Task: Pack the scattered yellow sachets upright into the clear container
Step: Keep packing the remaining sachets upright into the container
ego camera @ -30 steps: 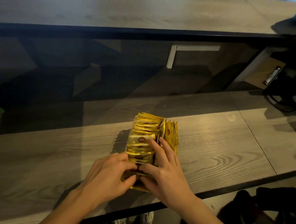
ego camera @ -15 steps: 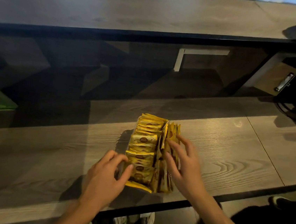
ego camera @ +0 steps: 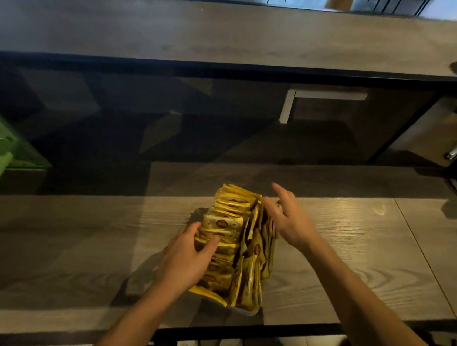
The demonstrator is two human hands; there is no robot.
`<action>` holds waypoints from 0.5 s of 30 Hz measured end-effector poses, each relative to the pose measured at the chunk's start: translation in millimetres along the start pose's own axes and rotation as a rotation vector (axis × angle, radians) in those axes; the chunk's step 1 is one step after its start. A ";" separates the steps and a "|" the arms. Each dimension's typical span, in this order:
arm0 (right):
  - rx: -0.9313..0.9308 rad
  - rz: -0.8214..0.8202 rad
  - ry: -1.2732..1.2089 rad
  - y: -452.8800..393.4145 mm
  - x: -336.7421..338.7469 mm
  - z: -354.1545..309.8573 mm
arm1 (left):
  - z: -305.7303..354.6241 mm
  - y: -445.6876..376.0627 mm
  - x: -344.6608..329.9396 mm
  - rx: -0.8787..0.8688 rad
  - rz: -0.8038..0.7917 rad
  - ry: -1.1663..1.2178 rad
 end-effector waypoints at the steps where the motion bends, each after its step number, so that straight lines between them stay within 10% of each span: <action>1: -0.015 -0.079 0.019 -5.4 -2.9 -0.2 | 1.8 -0.4 -1.2 0.015 0.006 0.002; 15: -0.117 0.127 0.101 6.9 20.2 26.4 | 43.7 -44.2 20.2 -0.147 -0.049 -0.144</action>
Point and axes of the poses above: each hand's wrist, its own y-axis away from the middle knuckle, its own x-axis out of the back of the hand, z = x × y, the point moved 5 cm from there along -y, towards the middle knuckle, and after that the axes turned 15 degrees about -y, right-handed, at the moved point
